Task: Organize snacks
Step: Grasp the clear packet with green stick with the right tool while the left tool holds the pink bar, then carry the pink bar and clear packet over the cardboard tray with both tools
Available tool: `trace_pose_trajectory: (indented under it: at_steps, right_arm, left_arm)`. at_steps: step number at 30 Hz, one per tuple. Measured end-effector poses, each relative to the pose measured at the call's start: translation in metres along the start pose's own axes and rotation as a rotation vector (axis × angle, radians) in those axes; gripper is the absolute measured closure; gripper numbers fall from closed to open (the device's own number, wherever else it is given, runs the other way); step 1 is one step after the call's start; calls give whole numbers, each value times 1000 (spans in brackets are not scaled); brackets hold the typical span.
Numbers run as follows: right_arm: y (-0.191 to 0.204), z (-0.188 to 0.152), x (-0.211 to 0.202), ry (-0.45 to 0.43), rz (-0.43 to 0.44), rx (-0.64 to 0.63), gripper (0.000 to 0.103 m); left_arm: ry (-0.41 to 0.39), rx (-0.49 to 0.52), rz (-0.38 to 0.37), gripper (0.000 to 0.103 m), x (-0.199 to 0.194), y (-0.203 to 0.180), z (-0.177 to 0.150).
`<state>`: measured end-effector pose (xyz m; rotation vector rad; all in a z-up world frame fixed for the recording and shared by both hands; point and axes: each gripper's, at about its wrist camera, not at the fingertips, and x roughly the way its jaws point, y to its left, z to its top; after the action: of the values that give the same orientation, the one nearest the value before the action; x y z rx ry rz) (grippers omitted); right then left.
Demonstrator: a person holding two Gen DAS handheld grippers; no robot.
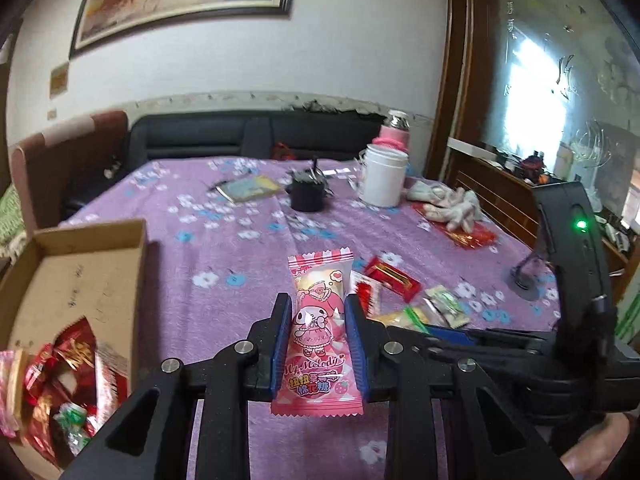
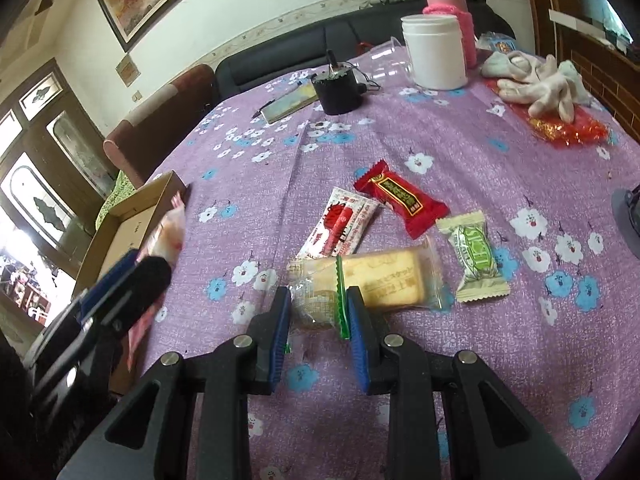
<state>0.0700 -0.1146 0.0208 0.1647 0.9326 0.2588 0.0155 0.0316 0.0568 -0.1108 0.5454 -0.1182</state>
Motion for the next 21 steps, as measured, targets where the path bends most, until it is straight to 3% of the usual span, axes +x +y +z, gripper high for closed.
trace_pose_trajectory:
  at_steps: [4,7,12,14,18,21]
  right_arm:
    - [3,0,-5,-29,-42,-18,77]
    - [11,0,-8,-63,-81,-63,77]
    - [15,2,-7,-84,-112,-100,77]
    - [17,4,-6,-78,-132,-98,77]
    - [28,3,-29,-90,-83,-43,77]
    - [50,0,-39,-90,-49,-56,76]
  left_arm:
    - [22,-18,-3,75,-4,6,3]
    - [74,-99,-34,75,-1,23,4]
    - [27,-191,18,75,-12,51,10]
    - [46,-201,3,75,-9,56,14]
    - [32,-228,-13,75,-22,67,23]
    - [-16,-198,21,75,-43,77,31]
